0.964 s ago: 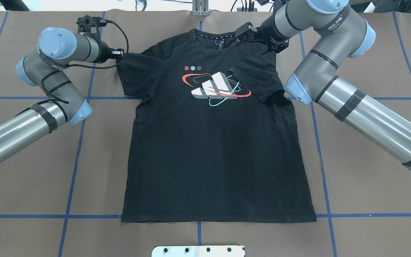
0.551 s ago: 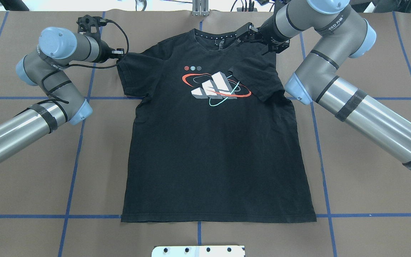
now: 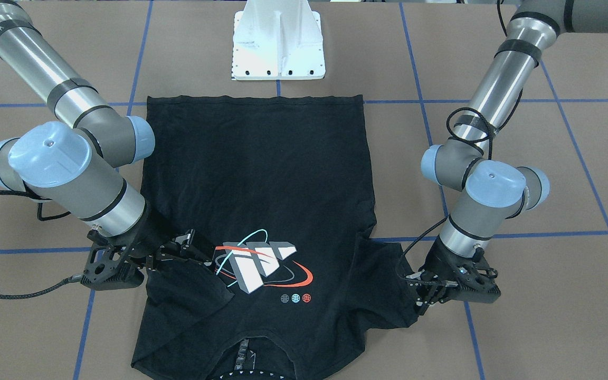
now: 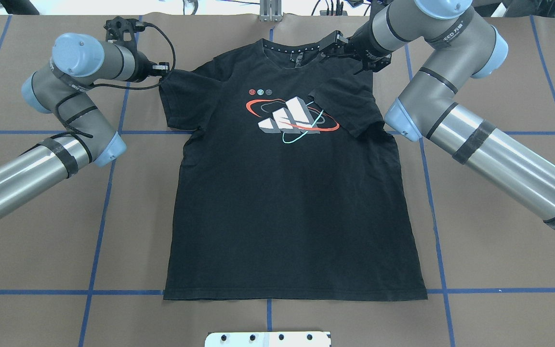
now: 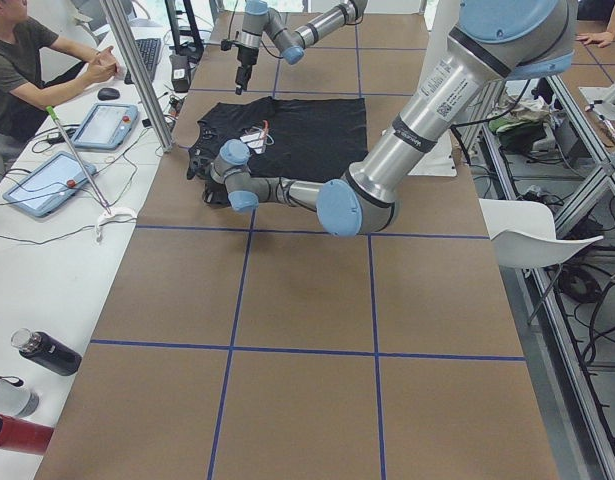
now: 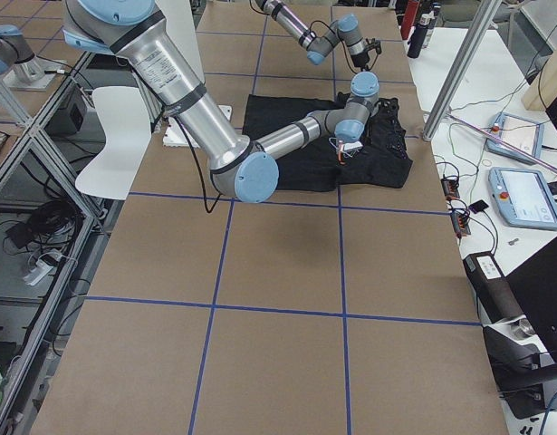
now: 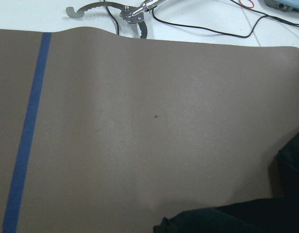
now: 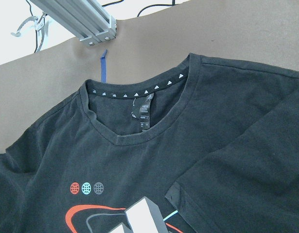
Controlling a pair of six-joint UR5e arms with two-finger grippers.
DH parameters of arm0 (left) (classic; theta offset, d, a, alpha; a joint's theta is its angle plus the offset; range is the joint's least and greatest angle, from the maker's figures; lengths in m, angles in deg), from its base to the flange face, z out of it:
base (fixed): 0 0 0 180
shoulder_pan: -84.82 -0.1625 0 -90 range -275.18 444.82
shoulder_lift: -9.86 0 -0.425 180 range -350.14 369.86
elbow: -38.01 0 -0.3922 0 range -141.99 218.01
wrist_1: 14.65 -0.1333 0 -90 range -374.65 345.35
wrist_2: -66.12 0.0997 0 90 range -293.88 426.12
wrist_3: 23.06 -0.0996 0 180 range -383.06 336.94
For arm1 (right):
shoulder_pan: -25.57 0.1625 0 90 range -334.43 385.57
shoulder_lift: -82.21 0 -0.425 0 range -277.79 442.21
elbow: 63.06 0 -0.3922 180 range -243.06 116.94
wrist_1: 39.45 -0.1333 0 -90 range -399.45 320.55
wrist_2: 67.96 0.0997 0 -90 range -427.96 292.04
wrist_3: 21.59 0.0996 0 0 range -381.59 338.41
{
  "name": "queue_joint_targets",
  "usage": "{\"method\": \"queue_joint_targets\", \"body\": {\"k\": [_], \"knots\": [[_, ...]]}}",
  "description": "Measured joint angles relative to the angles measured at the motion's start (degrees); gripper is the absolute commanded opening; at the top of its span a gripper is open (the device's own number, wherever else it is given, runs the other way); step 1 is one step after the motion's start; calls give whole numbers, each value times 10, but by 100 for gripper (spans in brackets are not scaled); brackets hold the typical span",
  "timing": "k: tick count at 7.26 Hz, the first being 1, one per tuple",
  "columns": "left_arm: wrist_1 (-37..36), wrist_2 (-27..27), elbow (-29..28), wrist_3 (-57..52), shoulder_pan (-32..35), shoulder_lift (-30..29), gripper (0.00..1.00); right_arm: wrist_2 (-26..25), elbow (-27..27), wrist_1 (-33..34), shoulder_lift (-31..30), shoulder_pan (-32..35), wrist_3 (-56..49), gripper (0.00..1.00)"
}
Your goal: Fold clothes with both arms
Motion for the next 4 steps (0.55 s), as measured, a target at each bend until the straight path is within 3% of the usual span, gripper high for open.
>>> {"method": "queue_joint_targets", "body": {"k": [2,4], "knots": [[-87,-11,83,53,-1,-3,0,0,1,-1,-1,0,1,100],[-106,-11,107,190,-28,-28,0,1,1,-1,-2,1,1,100]]}}
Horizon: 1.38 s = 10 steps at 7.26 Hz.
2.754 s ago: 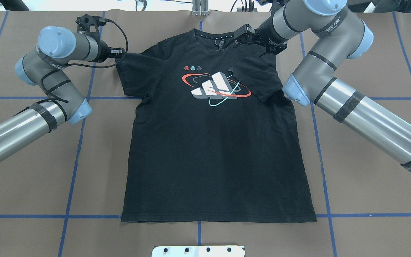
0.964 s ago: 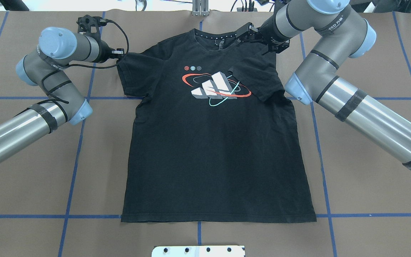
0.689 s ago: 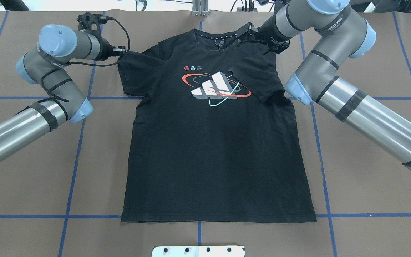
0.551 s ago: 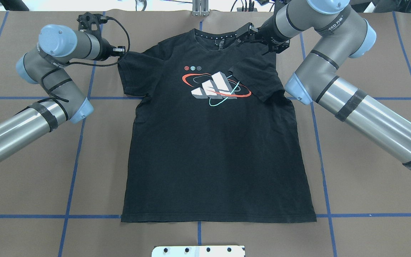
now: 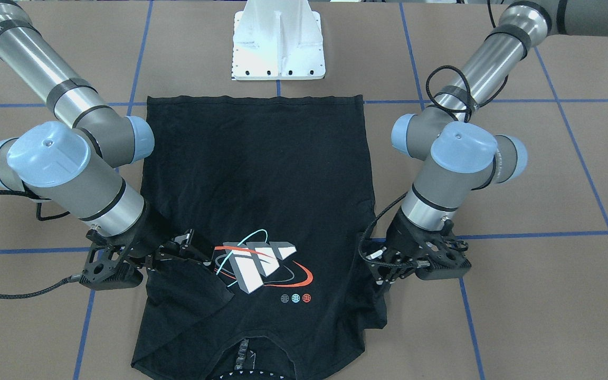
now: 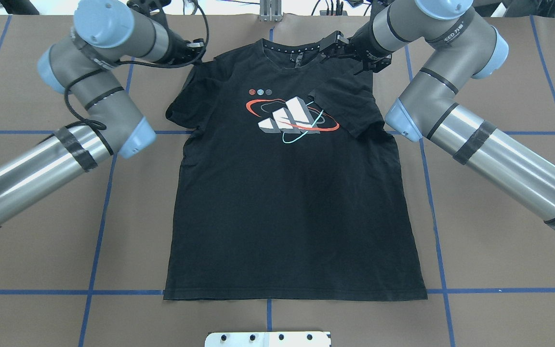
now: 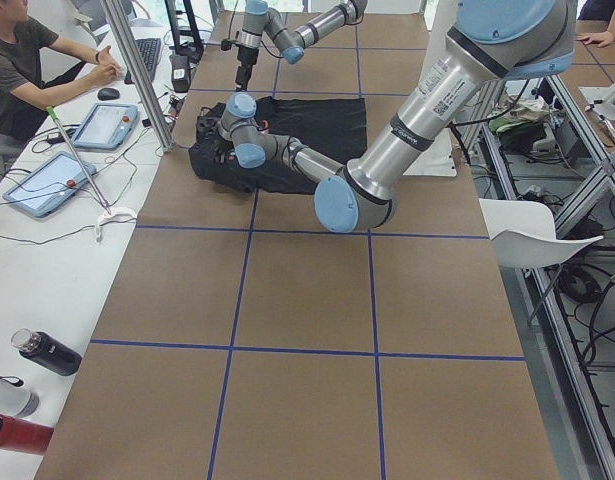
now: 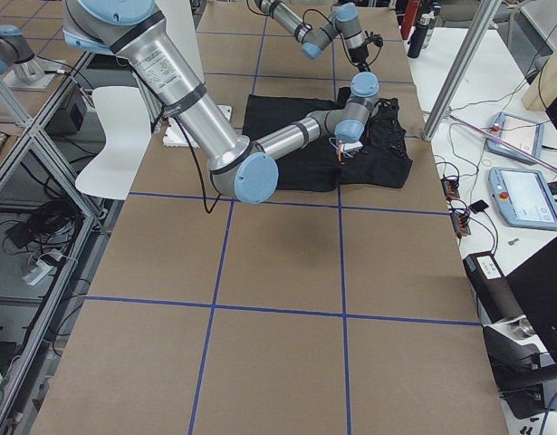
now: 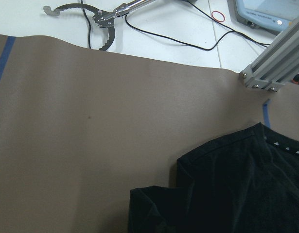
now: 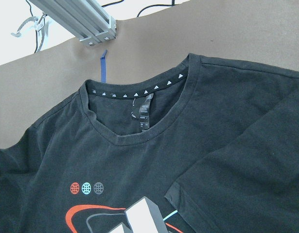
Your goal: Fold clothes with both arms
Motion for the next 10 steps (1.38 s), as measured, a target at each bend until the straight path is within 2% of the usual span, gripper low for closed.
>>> {"method": "queue_joint_targets", "body": {"k": [1,2,4,7,8,9,10], "knots": [[4,2,-12,56,-18,-22,0,0,0,0,0,1,0,100],[30,17,-48,97,-34,-46,0,0,0,0,0,2,0,100],[127,68,-151,163,-61,-92,0,1,0,0,0,6,0,100],[257,122,-224,222,-81,-114,0,4,0,0,-1,10,0,100],[280,134,-234,229,-84,-115,11,4,0,0,-2,11,0,100],[289,142,-237,232,-85,-115,74,4,-1,0,-4,11,-1,100],[293,147,-237,229,-85,-115,100,4,0,-1,-7,11,-2,100]]}}
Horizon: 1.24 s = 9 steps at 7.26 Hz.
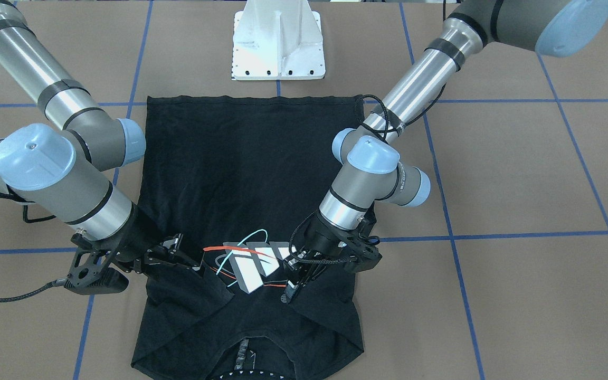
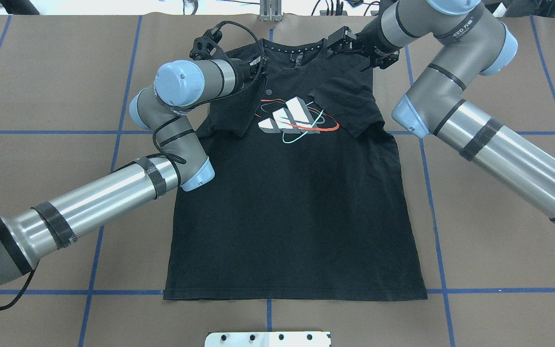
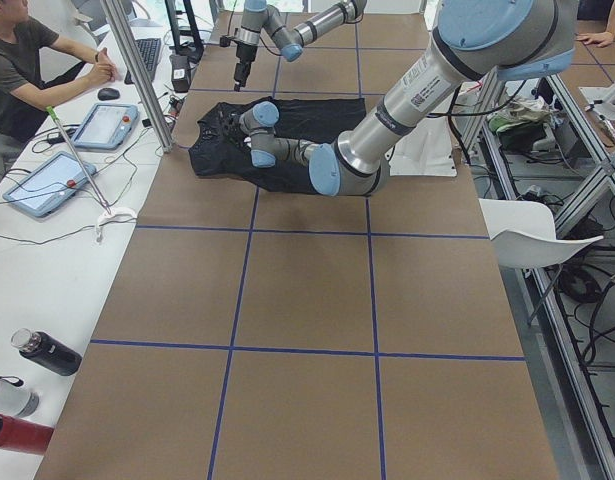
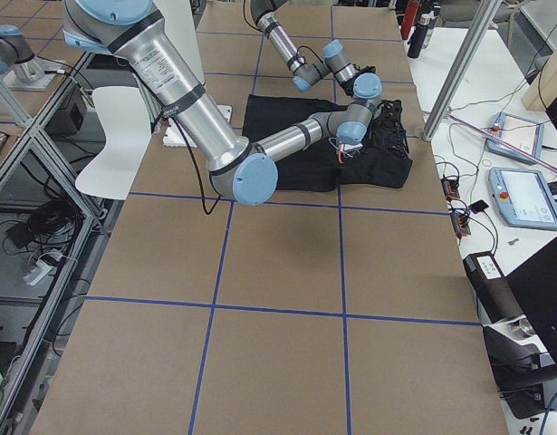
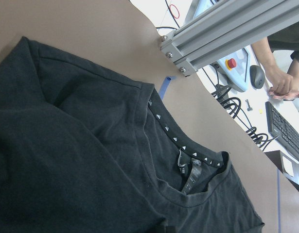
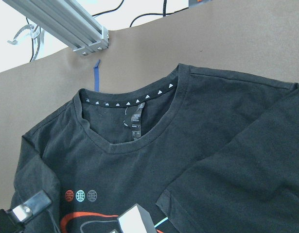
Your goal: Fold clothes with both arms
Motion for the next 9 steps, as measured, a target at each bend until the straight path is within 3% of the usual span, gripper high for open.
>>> {"method": "queue_joint_targets", "body": {"k": [5,8,9], "knots": [[-1,-13,66,-28,6,23,97,12,9,1,0,-1,5,100],[-33,-106,227,-56,37,138,99,33,42,6,-9,-1,15,100],[-99,-122,300,-63,43,173,99,50,58,8,-25,1,17,100]]}}
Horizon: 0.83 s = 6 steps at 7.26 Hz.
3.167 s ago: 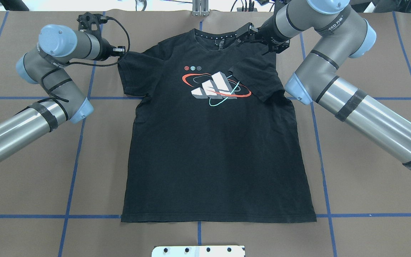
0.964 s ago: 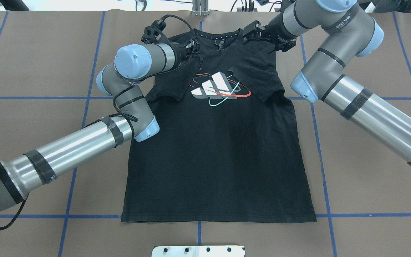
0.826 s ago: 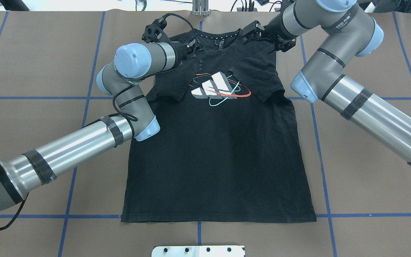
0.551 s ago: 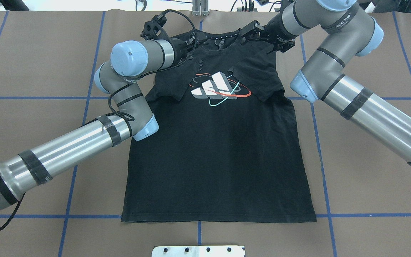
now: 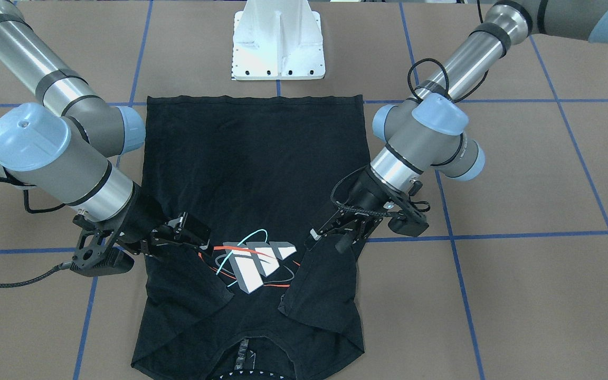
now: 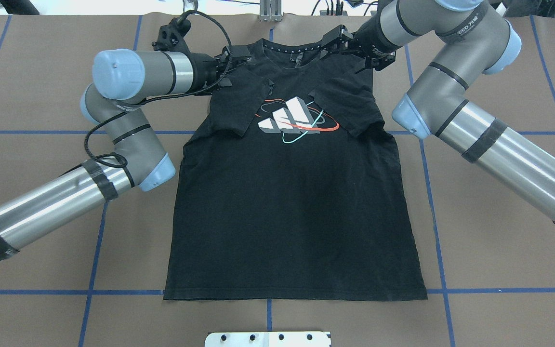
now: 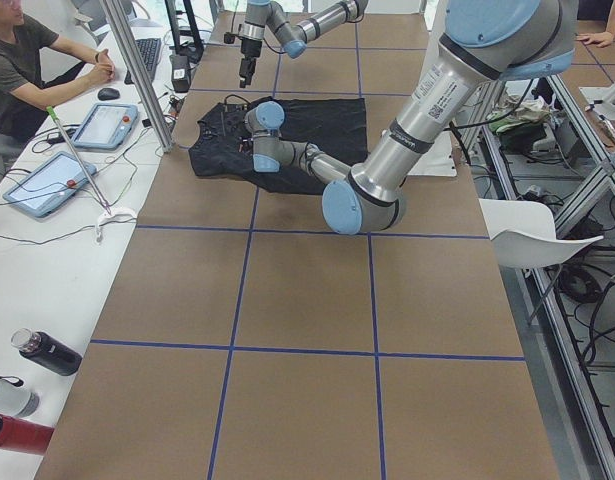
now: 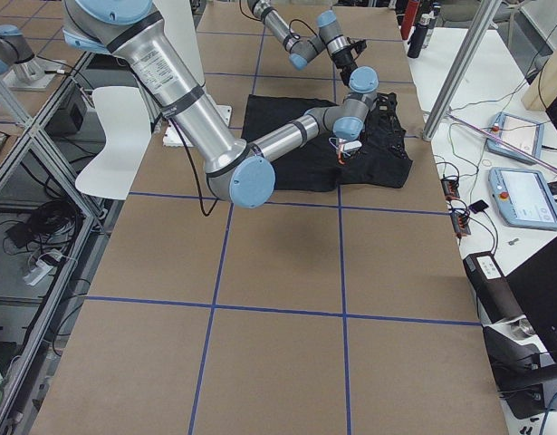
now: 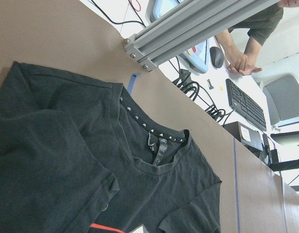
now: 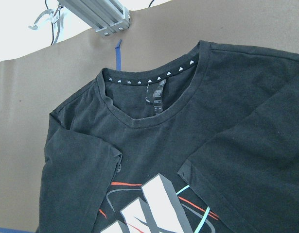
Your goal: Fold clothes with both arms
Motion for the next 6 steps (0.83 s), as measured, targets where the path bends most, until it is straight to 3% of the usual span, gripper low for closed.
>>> {"method": "queue_joint_targets", "body": {"k": [2,4,6], "knots": [[-193,-25,146,-19,3,50,99,18,49,1,-55,9,1,100],[-349,-41,255,-50,-1,84,99,13,89,5,-111,15,2,100],[-379,-47,335,-104,-8,148,99,17,129,7,-157,16,2,100]]}}
